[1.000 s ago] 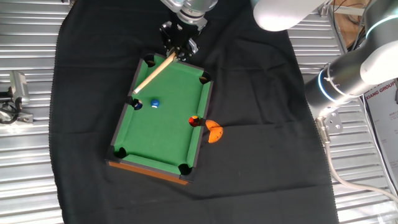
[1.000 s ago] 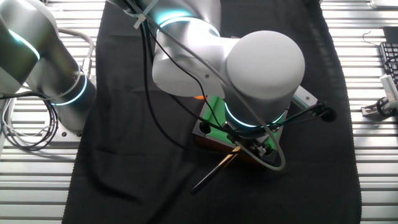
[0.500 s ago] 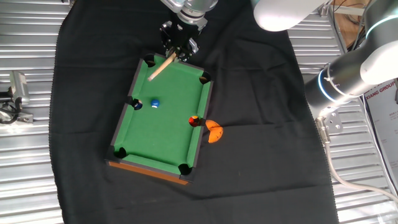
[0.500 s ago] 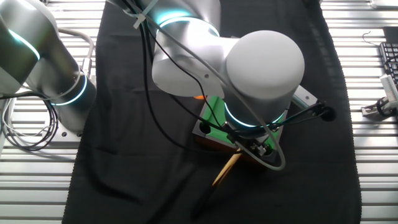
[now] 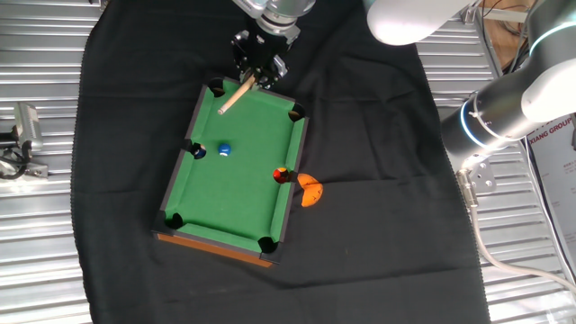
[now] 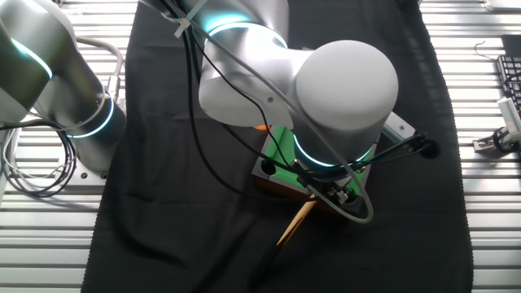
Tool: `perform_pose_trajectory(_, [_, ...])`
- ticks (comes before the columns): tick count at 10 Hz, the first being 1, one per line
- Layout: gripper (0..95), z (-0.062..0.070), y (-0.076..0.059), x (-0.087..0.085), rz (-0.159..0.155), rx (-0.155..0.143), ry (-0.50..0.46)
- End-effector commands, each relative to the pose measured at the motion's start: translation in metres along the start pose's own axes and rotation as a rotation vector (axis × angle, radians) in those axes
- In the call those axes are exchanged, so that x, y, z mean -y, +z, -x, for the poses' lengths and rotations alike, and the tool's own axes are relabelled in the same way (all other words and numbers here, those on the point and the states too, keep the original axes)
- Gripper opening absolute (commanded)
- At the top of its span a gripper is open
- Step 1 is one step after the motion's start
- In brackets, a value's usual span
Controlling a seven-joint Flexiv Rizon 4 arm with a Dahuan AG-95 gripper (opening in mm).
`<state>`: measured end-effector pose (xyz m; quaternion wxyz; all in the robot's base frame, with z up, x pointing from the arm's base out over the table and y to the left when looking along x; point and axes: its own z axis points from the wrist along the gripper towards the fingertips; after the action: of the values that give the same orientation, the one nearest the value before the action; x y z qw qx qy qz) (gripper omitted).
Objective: Hit the pool ball
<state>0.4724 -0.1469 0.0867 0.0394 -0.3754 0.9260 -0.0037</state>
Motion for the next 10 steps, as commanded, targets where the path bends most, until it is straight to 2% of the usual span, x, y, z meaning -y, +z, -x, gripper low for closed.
perform_pose_trajectory(1, [38.0, 0.000, 0.000, 0.000, -0.021, -0.032, -0.019])
perform_pose_trajectory(3, [38.0, 0.000, -0.001, 0.000, -0.030, -0.043, -0.034])
perform_pose_trajectory(4, [57.0, -0.001, -0.002, 0.000, -0.027, -0.043, -0.040])
perform_pose_trajectory(6, [57.0, -0.008, -0.012, 0.000, -0.014, -0.066, -0.037])
perform_pose_trajectory(10, [57.0, -0.029, -0.037, -0.003, 0.013, -0.062, -0.028])
